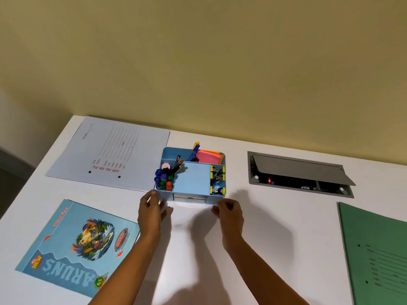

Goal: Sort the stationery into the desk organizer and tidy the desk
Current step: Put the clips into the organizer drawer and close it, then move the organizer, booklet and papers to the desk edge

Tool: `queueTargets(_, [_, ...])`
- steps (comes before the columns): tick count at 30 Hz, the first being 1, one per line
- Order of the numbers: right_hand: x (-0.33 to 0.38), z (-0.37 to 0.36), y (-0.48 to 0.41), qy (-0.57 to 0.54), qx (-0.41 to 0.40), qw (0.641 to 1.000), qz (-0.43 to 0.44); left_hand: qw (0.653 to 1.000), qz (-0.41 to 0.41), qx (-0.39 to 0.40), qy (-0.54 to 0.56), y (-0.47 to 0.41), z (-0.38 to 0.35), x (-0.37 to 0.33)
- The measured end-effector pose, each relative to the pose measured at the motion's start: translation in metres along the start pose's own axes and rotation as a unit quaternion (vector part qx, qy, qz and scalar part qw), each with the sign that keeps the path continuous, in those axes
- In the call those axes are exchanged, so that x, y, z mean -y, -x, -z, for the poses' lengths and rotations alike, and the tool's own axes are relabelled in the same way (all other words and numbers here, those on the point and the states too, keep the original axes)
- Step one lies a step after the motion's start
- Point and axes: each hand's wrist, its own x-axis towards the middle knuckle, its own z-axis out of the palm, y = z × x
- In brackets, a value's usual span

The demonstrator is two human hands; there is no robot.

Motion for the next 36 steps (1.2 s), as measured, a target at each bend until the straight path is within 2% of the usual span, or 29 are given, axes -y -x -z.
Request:
queueTargets(5, [0.021,0.000,-0.009,0.014,0.035,0.999,-0.005,0.998,0.008,0.040,-0.050,-0.014,0.000,-0.023])
queueTargets(8, [0.034,-0.003,-0.008,0.069,0.062,0.996,0.011,0.996,0.013,0.047,-0.079,-0.016,0.002,-0.028])
queueTargets(11, [0.037,-0.002,-0.010,0.148,0.056,0.986,0.053,0.993,-0.006,0.056,-0.099,-0.011,0.002,-0.030])
queueTargets(15, [0.035,0.008,-0.014,0.203,0.046,0.976,0.064,0.990,-0.029,0.063,-0.120,-0.006,0.001,-0.027])
queueTargets(27, [0.031,0.059,-0.014,0.206,-0.027,0.977,0.040,0.969,-0.088,0.051,-0.223,0.018,-0.033,-0.002])
queueTargets(36, [0.060,0.044,-0.029,0.092,-0.053,0.994,0.006,0.962,-0.116,0.053,-0.241,-0.003,-0.073,-0.043])
